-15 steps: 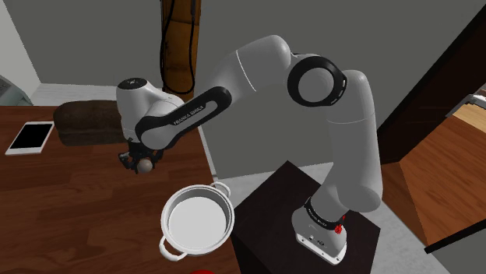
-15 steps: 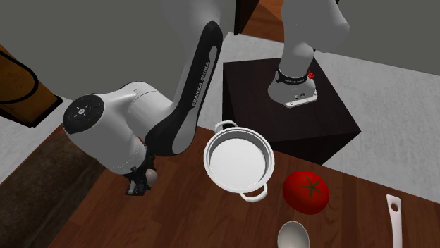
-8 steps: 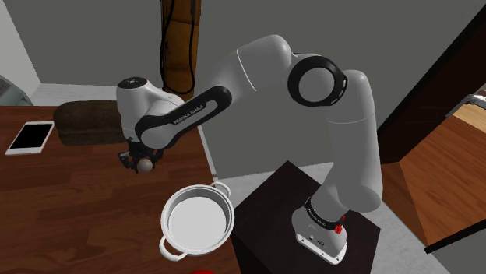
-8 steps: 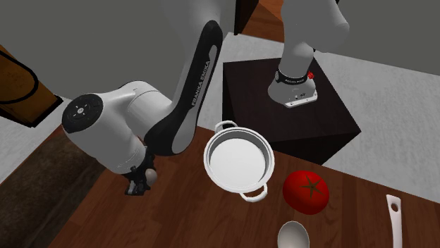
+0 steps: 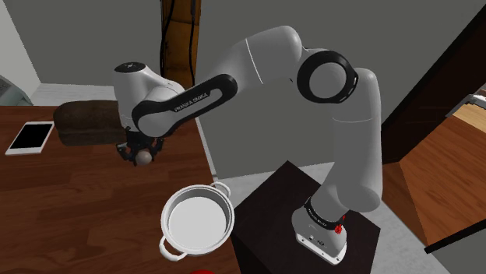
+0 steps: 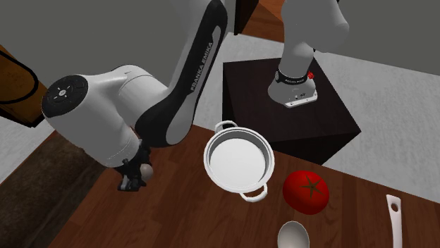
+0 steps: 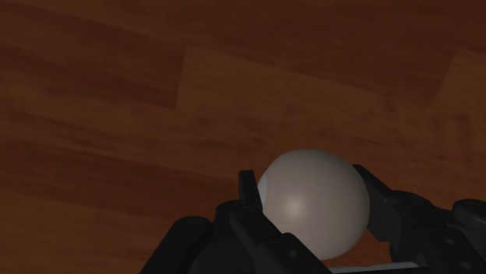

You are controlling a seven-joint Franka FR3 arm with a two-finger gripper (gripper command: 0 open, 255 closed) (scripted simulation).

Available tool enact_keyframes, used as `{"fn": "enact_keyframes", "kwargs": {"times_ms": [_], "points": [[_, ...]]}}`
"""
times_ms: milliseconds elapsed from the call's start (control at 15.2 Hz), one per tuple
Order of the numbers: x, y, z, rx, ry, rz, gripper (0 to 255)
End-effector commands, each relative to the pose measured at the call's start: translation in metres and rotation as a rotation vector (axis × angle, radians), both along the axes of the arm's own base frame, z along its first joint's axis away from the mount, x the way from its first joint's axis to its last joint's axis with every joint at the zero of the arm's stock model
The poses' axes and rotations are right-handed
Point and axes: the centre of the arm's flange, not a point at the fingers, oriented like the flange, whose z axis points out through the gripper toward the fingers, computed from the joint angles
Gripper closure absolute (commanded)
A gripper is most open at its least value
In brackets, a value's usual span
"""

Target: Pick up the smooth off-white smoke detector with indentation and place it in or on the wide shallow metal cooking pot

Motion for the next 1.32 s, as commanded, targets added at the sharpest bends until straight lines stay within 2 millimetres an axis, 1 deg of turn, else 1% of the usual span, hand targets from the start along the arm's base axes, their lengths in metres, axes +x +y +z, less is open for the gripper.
{"fn": "enact_keyframes", "kwargs": {"times_ms": [0,792,858,1254], "points": [[0.000,0.000,0.009,0.000,0.000,0.000,255],[0.000,0.000,0.073,0.000,0.000,0.000,255],[0.000,0.000,0.075,0.000,0.000,0.000,255],[-0.079,-0.007,0.074,0.000,0.000,0.000,255]]}}
